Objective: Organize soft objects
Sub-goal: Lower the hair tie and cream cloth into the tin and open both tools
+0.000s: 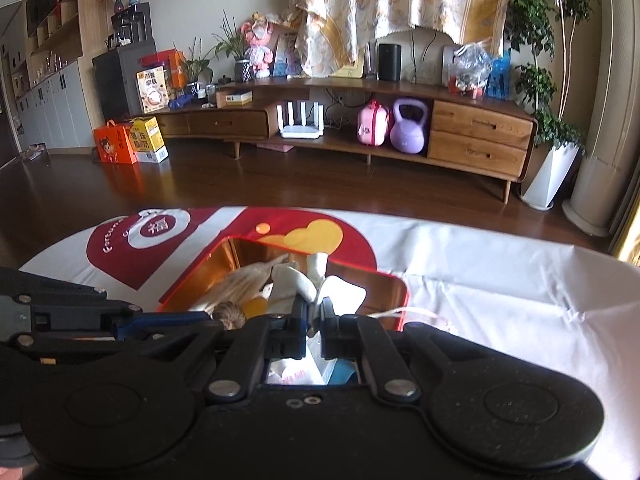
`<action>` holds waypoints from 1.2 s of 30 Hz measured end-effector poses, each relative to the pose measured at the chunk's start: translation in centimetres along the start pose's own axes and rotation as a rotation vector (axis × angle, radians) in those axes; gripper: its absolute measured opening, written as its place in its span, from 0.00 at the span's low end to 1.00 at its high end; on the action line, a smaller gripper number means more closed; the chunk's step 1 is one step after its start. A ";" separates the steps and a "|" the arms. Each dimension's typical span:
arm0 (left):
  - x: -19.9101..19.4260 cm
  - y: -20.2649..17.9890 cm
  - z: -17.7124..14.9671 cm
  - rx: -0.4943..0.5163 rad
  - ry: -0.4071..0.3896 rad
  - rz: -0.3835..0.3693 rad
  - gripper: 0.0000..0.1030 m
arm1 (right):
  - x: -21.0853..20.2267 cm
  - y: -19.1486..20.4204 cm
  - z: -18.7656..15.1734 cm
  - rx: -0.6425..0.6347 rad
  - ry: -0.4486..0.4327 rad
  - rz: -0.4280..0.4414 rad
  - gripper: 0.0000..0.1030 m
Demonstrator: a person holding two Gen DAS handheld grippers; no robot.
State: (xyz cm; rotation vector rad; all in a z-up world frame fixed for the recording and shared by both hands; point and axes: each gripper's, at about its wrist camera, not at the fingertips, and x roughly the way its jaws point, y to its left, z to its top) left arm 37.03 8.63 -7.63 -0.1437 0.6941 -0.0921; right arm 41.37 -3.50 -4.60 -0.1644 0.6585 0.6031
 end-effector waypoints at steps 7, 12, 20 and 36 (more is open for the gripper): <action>1.4 0.6 -0.7 -0.008 0.030 0.017 0.08 | 1.4 -0.3 -1.3 0.010 0.038 0.014 0.05; 2.2 1.0 -1.6 -0.010 0.062 0.027 0.08 | 1.7 -0.6 -1.9 0.024 0.060 0.016 0.07; 2.7 1.4 -2.6 -0.020 0.104 0.044 0.08 | 1.1 -0.4 -2.6 0.028 0.078 0.001 0.19; 1.0 0.8 -3.0 -0.035 0.131 0.076 0.10 | -2.3 -0.4 -3.0 0.028 0.064 0.002 0.43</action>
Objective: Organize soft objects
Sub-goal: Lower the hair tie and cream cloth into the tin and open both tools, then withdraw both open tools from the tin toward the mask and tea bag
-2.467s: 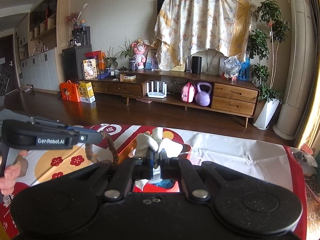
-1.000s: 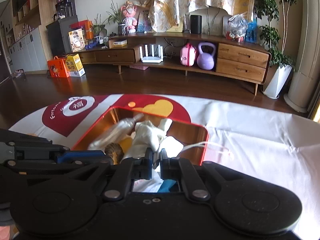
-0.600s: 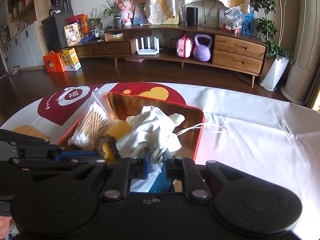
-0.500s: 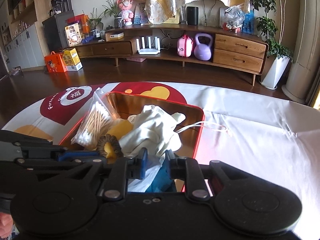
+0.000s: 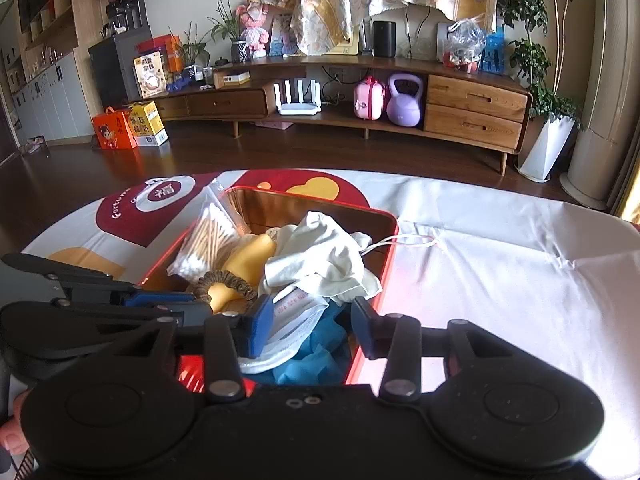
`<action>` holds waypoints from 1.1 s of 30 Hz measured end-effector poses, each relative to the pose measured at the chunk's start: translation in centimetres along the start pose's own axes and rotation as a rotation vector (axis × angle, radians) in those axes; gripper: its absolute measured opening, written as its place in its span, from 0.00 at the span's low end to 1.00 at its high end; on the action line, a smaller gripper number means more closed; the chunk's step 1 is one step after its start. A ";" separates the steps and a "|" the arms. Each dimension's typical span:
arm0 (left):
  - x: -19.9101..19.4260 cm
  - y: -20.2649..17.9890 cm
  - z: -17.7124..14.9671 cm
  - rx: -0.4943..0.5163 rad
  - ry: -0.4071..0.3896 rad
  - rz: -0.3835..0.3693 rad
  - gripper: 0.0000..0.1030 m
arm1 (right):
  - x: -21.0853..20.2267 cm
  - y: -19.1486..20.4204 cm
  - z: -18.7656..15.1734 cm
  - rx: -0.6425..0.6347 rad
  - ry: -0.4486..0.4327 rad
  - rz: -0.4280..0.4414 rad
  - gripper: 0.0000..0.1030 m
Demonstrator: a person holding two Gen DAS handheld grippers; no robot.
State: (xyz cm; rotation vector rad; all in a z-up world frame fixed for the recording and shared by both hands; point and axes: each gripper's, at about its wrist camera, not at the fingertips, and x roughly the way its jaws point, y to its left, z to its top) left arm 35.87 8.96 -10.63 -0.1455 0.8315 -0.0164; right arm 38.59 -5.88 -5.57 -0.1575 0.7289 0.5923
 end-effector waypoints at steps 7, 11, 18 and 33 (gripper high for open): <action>-1.5 -0.4 -0.2 0.011 -0.018 0.010 0.11 | -2.8 -0.1 0.0 0.015 -0.037 0.005 0.52; -2.2 -0.4 -0.2 -0.007 -0.020 0.002 0.54 | -4.7 -0.1 -0.3 0.014 -0.047 0.013 0.57; -5.0 -0.6 -0.8 -0.021 -0.061 -0.002 0.69 | -8.4 0.1 -1.3 0.016 -0.071 0.022 0.62; -14.5 -1.7 -4.1 0.014 -0.147 -0.020 0.75 | -15.8 2.9 -4.2 -0.001 -0.113 0.042 0.83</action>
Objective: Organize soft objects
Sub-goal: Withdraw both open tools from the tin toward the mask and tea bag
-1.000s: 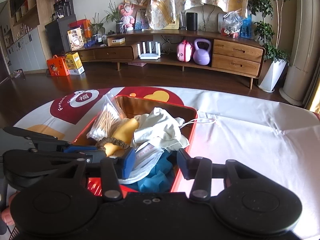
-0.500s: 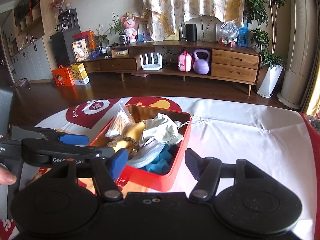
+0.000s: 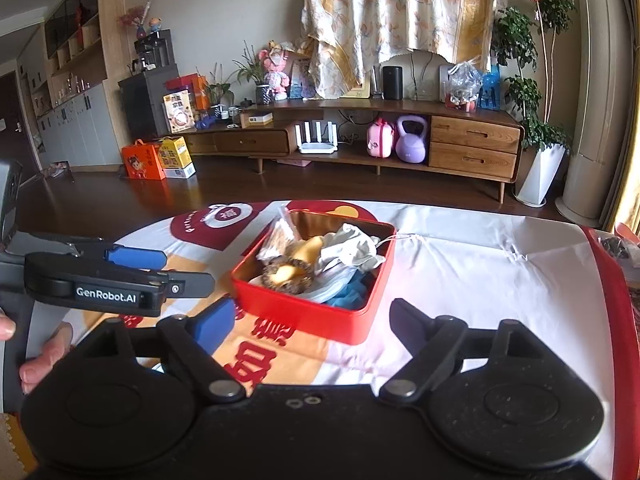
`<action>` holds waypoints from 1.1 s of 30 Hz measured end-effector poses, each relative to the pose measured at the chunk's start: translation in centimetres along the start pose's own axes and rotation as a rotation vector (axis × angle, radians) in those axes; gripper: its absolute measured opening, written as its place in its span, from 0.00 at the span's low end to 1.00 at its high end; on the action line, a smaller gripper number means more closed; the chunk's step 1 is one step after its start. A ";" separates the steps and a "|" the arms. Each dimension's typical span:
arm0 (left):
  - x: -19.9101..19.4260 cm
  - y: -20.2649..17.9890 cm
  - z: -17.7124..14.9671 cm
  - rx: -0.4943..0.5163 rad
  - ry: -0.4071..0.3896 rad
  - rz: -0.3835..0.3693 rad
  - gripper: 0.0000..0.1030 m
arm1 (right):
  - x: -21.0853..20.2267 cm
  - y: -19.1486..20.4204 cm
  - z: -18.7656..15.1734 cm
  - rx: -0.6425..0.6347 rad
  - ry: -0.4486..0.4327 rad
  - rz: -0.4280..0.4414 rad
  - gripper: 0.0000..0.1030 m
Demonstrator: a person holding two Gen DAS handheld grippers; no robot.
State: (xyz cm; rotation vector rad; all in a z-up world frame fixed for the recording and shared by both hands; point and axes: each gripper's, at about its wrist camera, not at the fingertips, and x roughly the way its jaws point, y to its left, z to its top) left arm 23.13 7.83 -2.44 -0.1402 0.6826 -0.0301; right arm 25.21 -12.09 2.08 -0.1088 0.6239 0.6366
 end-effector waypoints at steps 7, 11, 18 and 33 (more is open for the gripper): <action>-3.7 -0.8 -1.8 -0.014 -0.014 -0.022 0.80 | -2.7 1.8 -1.6 -0.035 -0.018 -0.003 0.92; -5.3 -1.1 -2.9 -0.022 -0.013 -0.027 0.83 | -4.0 2.5 -2.7 -0.031 -0.031 -0.003 0.96; -7.4 -1.2 -5.1 -0.026 -0.009 -0.035 0.83 | -5.5 3.2 -5.0 -0.022 -0.050 -0.003 0.99; -8.3 -1.1 -10.0 -0.005 -0.047 -0.021 1.00 | -5.0 3.9 -9.0 0.005 -0.034 -0.030 1.00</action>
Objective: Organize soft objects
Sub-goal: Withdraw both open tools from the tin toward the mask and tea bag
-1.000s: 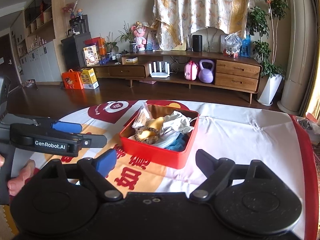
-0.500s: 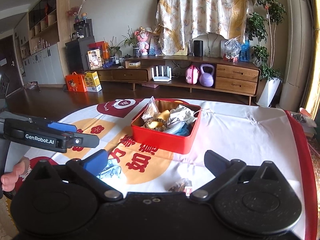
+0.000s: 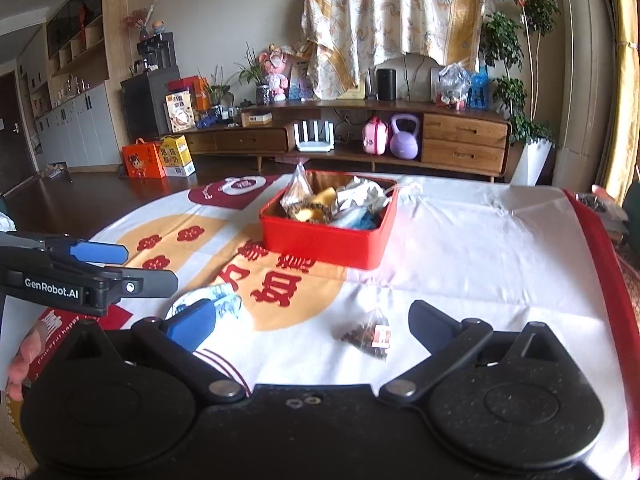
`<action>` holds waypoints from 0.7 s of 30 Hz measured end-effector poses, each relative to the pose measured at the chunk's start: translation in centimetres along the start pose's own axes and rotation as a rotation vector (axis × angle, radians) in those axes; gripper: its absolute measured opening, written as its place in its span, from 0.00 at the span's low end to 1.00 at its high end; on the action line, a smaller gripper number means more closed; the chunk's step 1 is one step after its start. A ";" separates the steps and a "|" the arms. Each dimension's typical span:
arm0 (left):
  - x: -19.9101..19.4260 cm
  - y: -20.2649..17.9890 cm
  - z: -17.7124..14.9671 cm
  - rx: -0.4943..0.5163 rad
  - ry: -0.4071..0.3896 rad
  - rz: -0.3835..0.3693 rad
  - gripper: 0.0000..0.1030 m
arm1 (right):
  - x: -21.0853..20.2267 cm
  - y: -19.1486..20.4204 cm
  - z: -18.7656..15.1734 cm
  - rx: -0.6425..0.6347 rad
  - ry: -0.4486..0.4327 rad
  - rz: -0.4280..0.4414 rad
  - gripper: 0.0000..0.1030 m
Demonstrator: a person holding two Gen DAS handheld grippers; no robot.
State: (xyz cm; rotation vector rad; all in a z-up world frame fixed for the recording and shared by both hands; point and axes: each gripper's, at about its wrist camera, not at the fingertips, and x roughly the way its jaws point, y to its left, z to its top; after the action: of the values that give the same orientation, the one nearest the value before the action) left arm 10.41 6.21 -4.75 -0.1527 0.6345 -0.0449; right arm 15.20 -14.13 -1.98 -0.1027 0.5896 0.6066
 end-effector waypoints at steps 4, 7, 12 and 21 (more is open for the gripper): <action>0.8 0.0 -1.1 -0.004 0.032 0.043 1.00 | 1.0 0.0 -1.1 -0.002 0.036 -0.018 1.00; 1.5 0.1 -2.1 -0.005 0.048 0.063 1.00 | 1.8 -0.2 -1.5 0.000 0.052 -0.026 0.99; 3.5 0.6 -3.4 -0.023 0.100 0.050 1.00 | 3.7 -0.6 -2.1 -0.001 0.090 -0.024 0.99; 7.5 1.9 -4.2 -0.029 0.137 0.114 1.00 | 8.2 -2.4 -3.3 0.023 0.176 -0.020 0.91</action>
State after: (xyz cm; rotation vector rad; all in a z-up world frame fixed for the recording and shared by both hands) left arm 13.92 6.88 -12.79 -0.1421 0.7800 0.0639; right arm 20.38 -12.82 -9.36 -0.1413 0.7647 0.5748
